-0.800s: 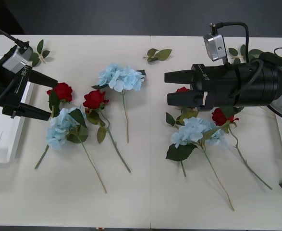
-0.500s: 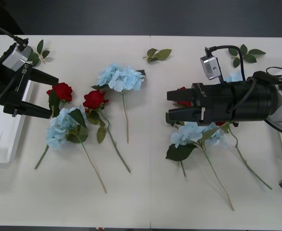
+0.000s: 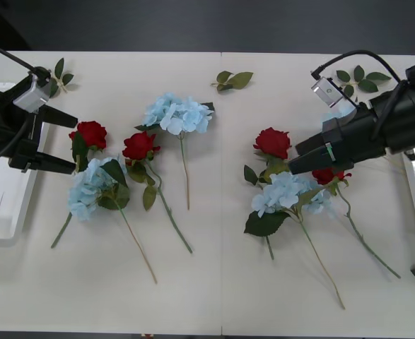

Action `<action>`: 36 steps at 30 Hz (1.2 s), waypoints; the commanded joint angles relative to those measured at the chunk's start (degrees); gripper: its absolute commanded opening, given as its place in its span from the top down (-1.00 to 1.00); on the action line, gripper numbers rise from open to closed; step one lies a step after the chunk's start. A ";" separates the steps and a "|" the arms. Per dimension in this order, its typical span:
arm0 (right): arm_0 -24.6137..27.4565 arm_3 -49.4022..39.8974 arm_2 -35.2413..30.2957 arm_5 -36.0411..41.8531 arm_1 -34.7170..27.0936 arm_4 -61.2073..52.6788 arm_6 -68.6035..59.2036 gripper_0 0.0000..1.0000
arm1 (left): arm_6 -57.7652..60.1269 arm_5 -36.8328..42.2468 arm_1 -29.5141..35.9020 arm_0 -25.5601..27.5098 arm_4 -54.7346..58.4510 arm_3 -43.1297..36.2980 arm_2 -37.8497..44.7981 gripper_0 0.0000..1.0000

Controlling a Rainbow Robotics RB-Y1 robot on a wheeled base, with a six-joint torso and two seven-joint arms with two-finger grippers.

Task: Put the red flowers into the right box and the blue flowers into the left box

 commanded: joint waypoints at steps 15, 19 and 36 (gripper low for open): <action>-9.22 6.75 -0.75 5.66 -10.04 38.96 8.66 -1.00 | 39.68 -1.06 1.91 2.40 -24.36 -0.96 8.66 -1.00; -9.22 7.45 -0.66 3.91 -10.22 44.24 12.53 -1.00 | 47.15 -1.41 1.91 2.40 -28.32 -1.04 6.81 -1.00; -9.22 13.16 9.97 -7.78 -2.66 53.46 13.85 -1.00 | 70.44 -13.54 1.91 -0.67 -45.02 -1.13 -12.96 -1.00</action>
